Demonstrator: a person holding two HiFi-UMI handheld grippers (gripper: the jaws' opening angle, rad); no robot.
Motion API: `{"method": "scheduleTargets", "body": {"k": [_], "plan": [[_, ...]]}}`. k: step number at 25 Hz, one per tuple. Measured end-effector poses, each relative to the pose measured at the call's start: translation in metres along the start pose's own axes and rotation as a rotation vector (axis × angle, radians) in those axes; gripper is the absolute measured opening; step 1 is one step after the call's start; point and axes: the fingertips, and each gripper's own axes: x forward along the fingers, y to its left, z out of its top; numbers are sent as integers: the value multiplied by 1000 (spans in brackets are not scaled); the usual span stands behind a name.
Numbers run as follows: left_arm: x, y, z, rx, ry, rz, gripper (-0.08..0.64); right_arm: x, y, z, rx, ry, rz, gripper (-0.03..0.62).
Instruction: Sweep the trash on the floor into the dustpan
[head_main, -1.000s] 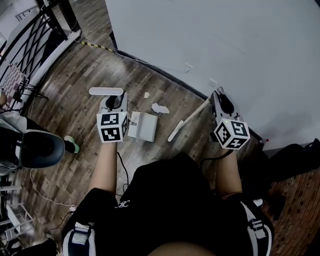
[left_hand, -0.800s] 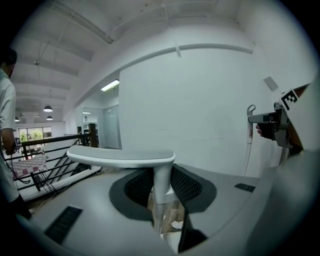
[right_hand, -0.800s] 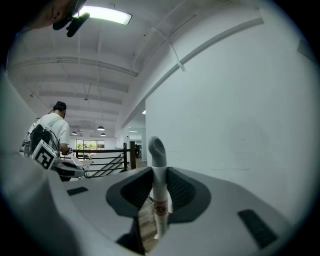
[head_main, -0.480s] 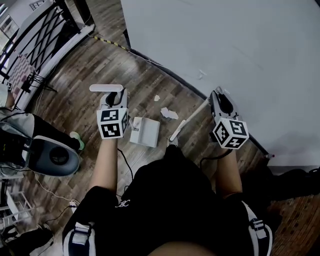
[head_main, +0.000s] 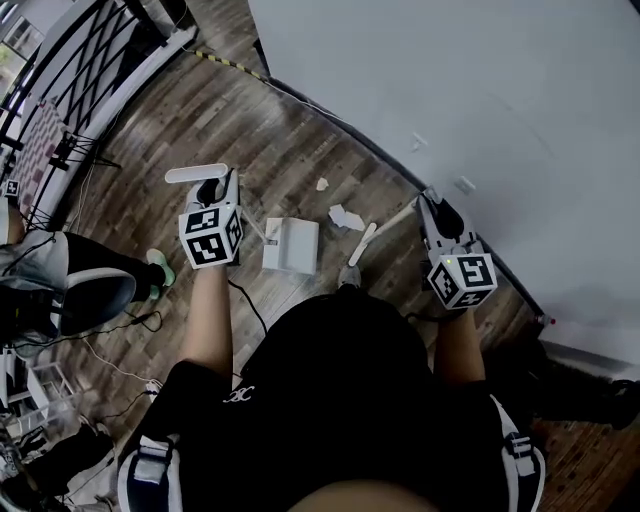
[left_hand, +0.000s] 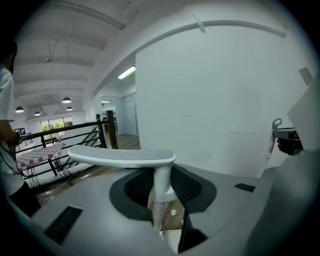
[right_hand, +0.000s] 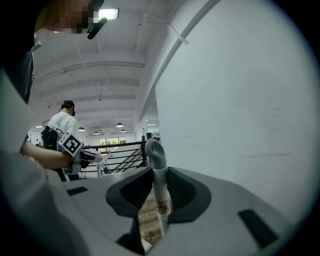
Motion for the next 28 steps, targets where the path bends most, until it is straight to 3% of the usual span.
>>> {"method": "scheduleTargets", "body": {"k": [6, 13, 16, 22, 28], "plan": [[41, -8, 17, 9, 9, 30, 109, 29, -26, -2, -26, 17, 48, 101], [107, -8, 44, 47, -30, 15, 107, 61, -54, -13, -8, 58, 21, 103], [142, 0, 52, 61, -49, -11, 107, 71, -64, -29, 13, 82, -43, 104], [219, 23, 60, 64, -44, -64, 107, 99, -75, -62, -33, 154, -208, 98], [293, 37, 59, 84, -15, -152, 107, 130, -77, -74, 13, 173, -366, 98]]}}
